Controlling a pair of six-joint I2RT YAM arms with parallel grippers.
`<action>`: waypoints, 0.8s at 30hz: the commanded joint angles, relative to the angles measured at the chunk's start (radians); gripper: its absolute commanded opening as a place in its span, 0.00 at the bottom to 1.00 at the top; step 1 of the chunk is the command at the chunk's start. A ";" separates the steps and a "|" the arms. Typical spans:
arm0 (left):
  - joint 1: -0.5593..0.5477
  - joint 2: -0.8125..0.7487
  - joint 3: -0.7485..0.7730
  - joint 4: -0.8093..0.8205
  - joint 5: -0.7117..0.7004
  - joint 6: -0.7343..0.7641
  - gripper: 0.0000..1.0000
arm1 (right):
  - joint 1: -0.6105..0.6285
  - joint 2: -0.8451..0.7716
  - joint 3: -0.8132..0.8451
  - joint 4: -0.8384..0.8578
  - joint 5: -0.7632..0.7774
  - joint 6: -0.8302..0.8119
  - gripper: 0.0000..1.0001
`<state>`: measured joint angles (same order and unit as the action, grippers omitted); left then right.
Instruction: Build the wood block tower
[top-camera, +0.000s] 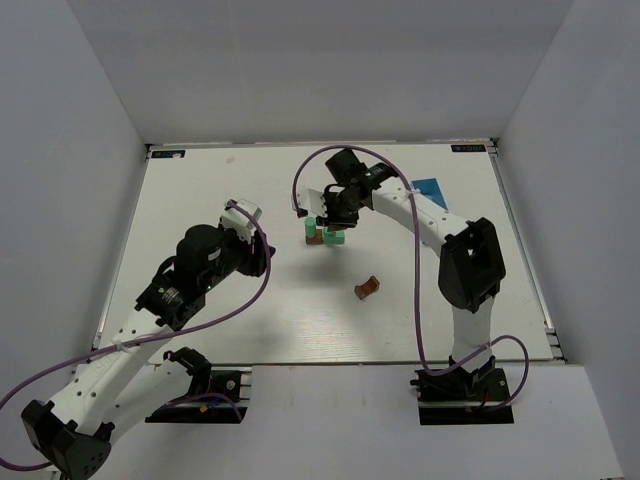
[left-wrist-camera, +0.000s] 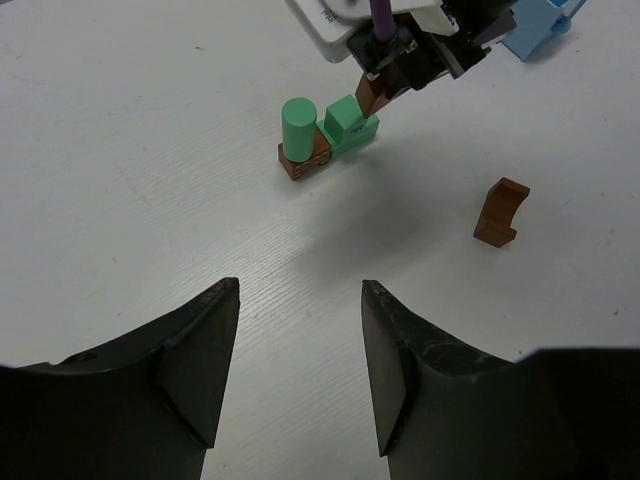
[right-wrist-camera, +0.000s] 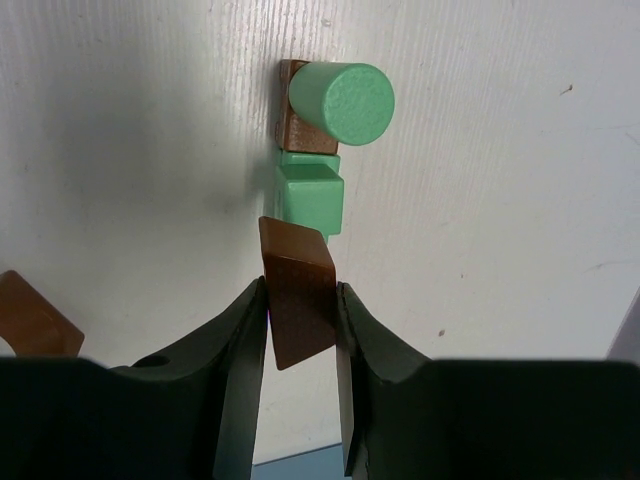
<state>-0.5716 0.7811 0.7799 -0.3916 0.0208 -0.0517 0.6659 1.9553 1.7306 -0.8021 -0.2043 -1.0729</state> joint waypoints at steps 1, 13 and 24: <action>-0.002 -0.014 0.001 -0.004 -0.010 0.004 0.62 | 0.011 0.027 0.050 0.020 0.023 0.024 0.00; -0.002 -0.014 0.001 -0.004 -0.010 0.004 0.62 | 0.021 0.097 0.122 0.017 0.042 0.025 0.00; -0.002 -0.014 0.001 -0.004 -0.010 0.004 0.62 | 0.023 0.126 0.145 0.006 0.037 0.025 0.00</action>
<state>-0.5716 0.7811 0.7799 -0.3920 0.0154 -0.0513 0.6830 2.0720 1.8328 -0.7895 -0.1627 -1.0546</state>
